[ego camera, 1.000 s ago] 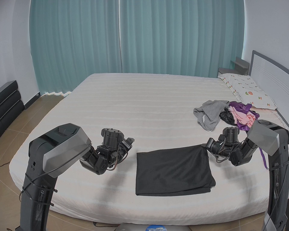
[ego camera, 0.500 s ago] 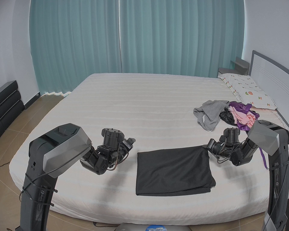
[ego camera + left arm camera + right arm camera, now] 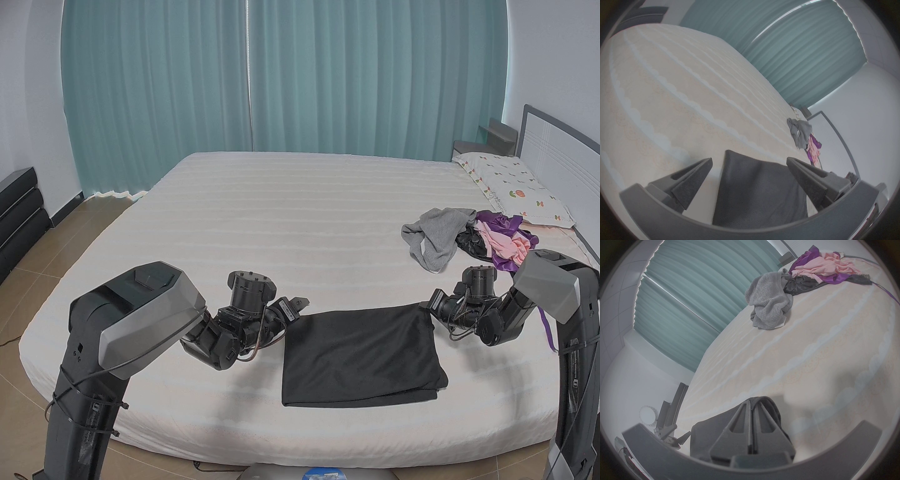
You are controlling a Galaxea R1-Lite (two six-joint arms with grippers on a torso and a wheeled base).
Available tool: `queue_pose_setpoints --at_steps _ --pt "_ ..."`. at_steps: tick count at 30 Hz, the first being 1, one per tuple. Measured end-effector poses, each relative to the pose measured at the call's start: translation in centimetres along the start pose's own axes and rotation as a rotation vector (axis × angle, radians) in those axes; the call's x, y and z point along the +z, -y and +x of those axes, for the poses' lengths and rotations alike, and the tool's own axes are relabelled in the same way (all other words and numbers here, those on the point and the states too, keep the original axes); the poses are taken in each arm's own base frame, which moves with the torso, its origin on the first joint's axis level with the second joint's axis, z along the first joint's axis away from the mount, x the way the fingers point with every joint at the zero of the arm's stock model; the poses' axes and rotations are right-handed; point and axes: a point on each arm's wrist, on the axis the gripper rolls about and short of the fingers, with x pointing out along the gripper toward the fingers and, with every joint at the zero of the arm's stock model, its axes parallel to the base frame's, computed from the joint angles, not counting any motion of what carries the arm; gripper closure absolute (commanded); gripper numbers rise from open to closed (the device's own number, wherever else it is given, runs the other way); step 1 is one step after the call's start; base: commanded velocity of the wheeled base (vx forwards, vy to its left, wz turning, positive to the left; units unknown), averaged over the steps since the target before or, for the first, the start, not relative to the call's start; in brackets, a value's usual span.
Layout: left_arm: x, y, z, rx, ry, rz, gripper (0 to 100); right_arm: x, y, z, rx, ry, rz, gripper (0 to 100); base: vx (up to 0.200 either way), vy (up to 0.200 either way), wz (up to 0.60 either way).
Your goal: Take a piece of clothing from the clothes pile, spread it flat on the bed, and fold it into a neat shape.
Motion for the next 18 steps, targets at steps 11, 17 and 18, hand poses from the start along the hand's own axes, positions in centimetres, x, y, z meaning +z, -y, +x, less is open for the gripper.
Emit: queue_pose_setpoints --at_steps 11,17,18 --pt "-0.8 0.9 1.9 -0.015 -0.023 0.052 100 0.1 0.0 0.0 -0.017 0.023 -0.002 100 0.0 0.0 0.0" --pt "-1.1 0.7 2.5 0.009 -0.045 0.054 100 0.1 -0.1 0.0 -0.016 0.026 -0.003 100 0.0 0.0 0.0" --pt "-1.1 0.7 2.5 0.01 -0.046 0.054 100 0.2 -0.1 0.0 -0.015 0.026 -0.003 100 0.0 0.0 0.0"
